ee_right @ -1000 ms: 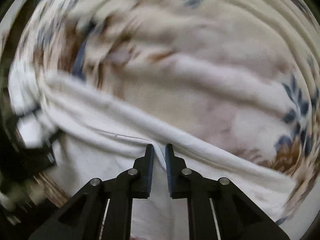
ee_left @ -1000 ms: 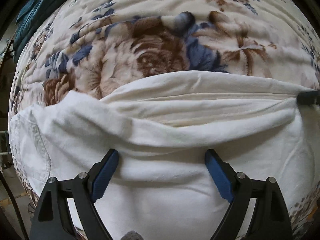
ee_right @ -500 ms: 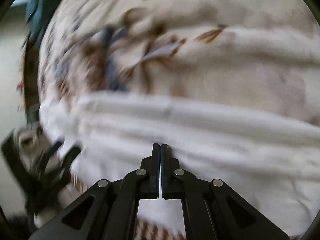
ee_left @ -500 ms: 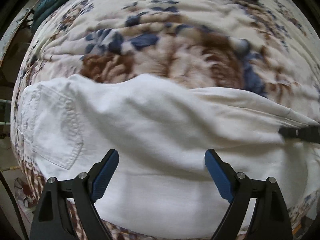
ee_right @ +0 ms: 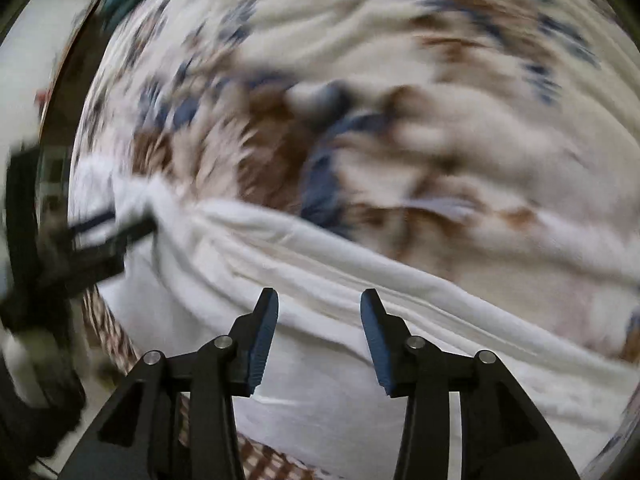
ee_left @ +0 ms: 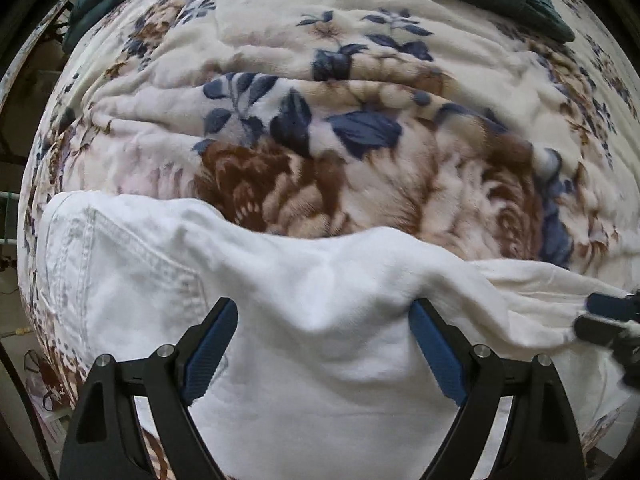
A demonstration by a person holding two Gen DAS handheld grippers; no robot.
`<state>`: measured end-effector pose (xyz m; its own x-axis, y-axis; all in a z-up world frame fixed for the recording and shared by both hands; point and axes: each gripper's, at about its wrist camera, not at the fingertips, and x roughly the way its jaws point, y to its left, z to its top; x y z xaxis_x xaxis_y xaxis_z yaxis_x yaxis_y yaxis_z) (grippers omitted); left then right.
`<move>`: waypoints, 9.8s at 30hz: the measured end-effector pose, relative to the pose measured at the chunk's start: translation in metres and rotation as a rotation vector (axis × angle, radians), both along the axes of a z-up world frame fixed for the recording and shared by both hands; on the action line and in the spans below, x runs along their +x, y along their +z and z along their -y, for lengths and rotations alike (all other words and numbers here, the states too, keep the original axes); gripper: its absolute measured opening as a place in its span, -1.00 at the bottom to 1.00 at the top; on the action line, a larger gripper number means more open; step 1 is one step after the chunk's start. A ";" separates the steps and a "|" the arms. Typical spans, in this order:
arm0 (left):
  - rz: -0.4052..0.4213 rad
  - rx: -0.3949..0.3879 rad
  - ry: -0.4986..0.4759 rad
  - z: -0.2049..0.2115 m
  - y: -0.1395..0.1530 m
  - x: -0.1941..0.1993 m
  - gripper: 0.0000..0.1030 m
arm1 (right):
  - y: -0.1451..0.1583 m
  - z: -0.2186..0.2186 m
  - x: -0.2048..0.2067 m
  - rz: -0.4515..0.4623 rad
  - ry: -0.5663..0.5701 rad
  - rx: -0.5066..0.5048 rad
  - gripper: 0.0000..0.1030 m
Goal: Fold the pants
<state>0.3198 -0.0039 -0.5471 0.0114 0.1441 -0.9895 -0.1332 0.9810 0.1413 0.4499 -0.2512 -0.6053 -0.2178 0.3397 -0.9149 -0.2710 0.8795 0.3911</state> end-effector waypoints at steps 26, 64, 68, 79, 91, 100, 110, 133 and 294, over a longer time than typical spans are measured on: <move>0.000 -0.088 -0.019 -0.029 -0.010 0.036 0.74 | -0.028 -0.006 0.027 -0.095 -0.259 0.061 -0.92; 0.082 -0.119 -0.152 0.049 0.021 0.069 0.74 | 0.063 0.232 -0.109 0.078 -0.959 -0.168 0.43; 0.098 -0.102 -0.238 0.103 0.020 0.034 0.74 | 0.046 0.309 -0.118 0.047 -1.027 -0.262 0.43; 0.069 -0.050 -0.298 0.161 0.007 0.013 0.74 | 0.039 0.284 -0.096 0.207 -0.755 -0.416 -0.86; 0.085 0.001 -0.245 0.138 0.005 0.018 0.74 | 0.082 0.327 -0.096 0.260 -0.906 -0.312 -0.88; 0.083 0.010 -0.248 0.142 -0.002 0.012 0.74 | 0.024 0.356 -0.091 0.079 -1.003 -0.193 -0.64; 0.047 -0.024 -0.281 0.162 0.002 -0.024 0.74 | 0.023 0.376 -0.190 0.002 -1.266 -0.140 0.25; 0.050 -0.046 -0.258 0.172 0.000 -0.016 0.74 | 0.067 0.207 -0.067 0.190 -0.577 -0.141 0.43; -0.130 -0.510 0.321 -0.137 -0.031 -0.012 -0.48 | -0.077 -0.146 0.123 -0.613 -0.469 0.385 -0.77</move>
<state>0.3075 0.1327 -0.5781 -0.0789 -0.3714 -0.9251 -0.4464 0.8429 -0.3004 0.5724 -0.1054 -0.6820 -0.3955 0.7805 -0.4841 0.4437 0.6238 0.6434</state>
